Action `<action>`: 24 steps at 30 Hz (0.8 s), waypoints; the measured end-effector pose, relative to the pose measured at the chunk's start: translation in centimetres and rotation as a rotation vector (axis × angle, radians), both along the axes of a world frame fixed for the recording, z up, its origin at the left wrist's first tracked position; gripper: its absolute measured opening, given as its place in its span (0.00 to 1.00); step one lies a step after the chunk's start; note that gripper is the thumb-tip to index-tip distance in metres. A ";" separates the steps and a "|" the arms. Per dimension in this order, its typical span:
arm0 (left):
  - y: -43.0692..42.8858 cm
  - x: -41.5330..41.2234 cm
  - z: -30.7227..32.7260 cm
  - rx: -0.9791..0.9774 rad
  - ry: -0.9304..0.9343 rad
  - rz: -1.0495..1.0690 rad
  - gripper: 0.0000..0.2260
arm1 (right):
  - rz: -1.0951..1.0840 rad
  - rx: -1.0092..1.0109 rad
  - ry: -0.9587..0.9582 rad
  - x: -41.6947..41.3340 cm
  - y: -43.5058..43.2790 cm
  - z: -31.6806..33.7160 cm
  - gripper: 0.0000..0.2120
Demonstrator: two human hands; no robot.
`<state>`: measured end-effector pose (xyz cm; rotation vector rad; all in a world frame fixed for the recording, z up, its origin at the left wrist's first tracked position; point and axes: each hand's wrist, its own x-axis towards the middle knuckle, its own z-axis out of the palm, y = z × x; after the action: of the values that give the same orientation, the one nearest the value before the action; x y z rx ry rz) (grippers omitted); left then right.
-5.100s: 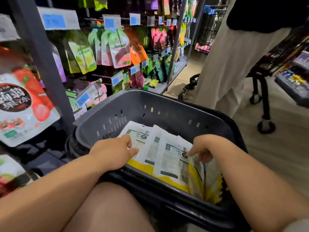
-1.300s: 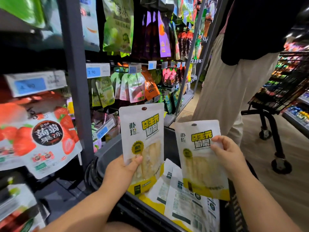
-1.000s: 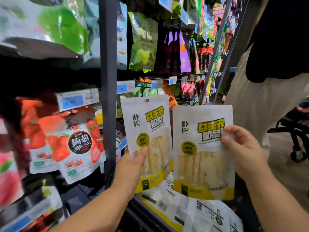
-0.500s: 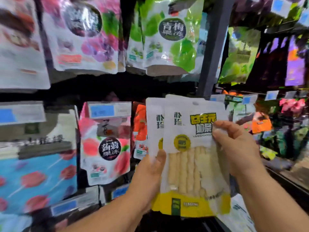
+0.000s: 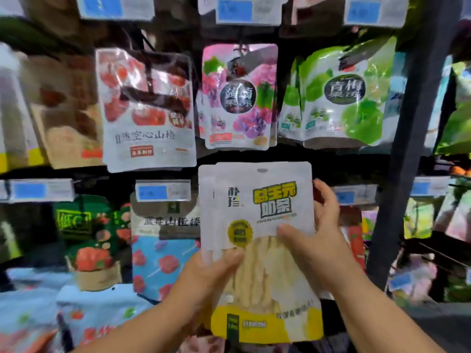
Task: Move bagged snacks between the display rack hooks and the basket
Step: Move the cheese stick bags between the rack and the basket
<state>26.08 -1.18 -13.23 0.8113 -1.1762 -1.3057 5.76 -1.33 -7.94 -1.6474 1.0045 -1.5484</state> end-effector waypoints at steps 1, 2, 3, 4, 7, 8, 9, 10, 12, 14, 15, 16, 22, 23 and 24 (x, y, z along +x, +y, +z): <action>-0.2 0.8 0.1 -0.009 0.010 0.012 0.30 | 0.032 0.018 0.023 0.9 -0.1 -0.3 0.46; -0.2 1.6 0.4 -0.023 0.015 0.015 0.31 | 0.067 0.028 0.042 1.7 -0.3 -0.5 0.48; -0.4 2.5 0.6 -0.035 0.020 0.034 0.32 | 0.110 0.029 0.065 2.6 -0.5 -0.6 0.47; -0.5 3.5 0.9 -0.043 0.021 0.047 0.35 | 0.145 0.028 0.082 3.5 -0.7 -0.7 0.46; -0.3 7.1 0.5 -0.062 0.008 0.059 0.40 | 0.220 0.047 0.132 6.7 -1.3 -1.3 0.42; 0.0 8.5 0.2 -0.056 -0.001 0.058 0.40 | 0.228 0.043 0.133 7.9 -1.3 -1.6 0.42; 0.3 10.0 -0.1 -0.044 -0.014 0.061 0.41 | 0.219 0.039 0.130 9.3 -1.4 -2.1 0.43; 0.5 11.5 -0.2 -0.037 -0.022 0.062 0.41 | 0.210 0.034 0.126 10.8 -1.4 -2.5 0.44; 1.1 14.5 -0.4 -0.038 -0.012 0.066 0.38 | 0.198 0.029 0.112 13.9 -1.1 -3.1 0.45; 1.7 17.6 -0.4 -0.030 0.008 0.084 0.36 | 0.222 0.010 0.107 17.1 -0.6 -3.2 0.44; 2.1 19.1 -0.5 -0.027 0.016 0.100 0.35 | 0.241 0.009 0.111 18.6 -0.5 -3.2 0.43; 2.6 20.5 -0.6 -0.022 0.023 0.124 0.34 | 0.256 0.018 0.110 20.0 -0.4 -3.4 0.41; 5.3 28.7 -1.8 -0.012 0.053 0.362 0.42 | 0.352 0.112 0.098 29.5 -0.4 -3.9 0.21; 5.6 29.9 -2.0 -0.007 0.046 0.392 0.45 | 0.364 0.135 0.096 31.0 -0.7 -4.1 0.20; 5.9 31.2 -2.3 -0.003 0.045 0.416 0.47 | 0.378 0.164 0.103 32.4 -0.9 -4.4 0.19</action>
<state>57.25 4.73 -15.52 0.9594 -0.9119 -0.9722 38.11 -2.27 -12.32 -1.6974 0.7912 -1.1149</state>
